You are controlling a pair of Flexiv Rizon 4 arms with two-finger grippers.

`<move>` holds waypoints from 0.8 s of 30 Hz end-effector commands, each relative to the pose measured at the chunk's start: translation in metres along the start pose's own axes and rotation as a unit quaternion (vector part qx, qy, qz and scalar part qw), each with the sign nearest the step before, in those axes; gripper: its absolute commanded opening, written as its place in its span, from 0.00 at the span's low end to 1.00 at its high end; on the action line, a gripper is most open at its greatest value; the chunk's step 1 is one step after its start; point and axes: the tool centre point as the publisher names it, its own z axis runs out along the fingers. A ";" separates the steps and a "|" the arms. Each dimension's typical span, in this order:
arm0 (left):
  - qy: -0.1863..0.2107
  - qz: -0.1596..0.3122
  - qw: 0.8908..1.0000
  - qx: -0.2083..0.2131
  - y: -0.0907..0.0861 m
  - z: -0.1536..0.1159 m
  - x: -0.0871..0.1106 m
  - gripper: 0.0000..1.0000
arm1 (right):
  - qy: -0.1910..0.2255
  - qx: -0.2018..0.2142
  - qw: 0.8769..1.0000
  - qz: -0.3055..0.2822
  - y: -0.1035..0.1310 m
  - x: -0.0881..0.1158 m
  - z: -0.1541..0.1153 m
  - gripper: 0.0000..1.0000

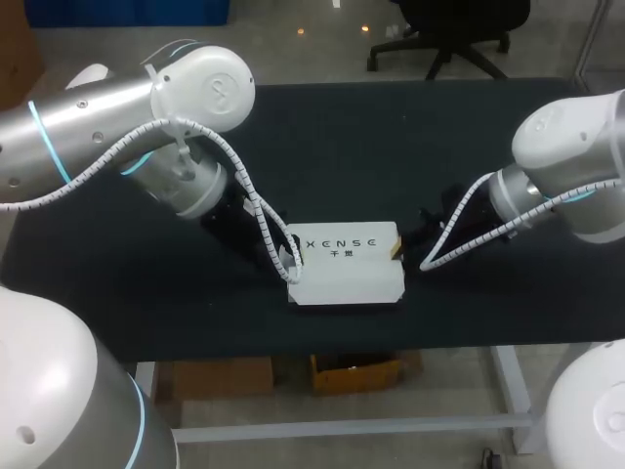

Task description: Assemble the packaging by folding the flat box into shape, placing the metal phone stand inside, and closing the box properly

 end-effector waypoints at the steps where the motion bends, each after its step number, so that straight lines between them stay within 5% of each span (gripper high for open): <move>1: 0.001 0.000 1.000 -0.003 -0.001 0.001 -0.001 0.51 | 0.001 0.000 1.000 0.000 0.000 0.000 0.002 0.33; 24: 0.007 0.000 1.000 -0.009 -0.003 0.002 -0.002 0.56 | 0.008 0.010 1.000 0.009 0.003 0.002 0.005 0.37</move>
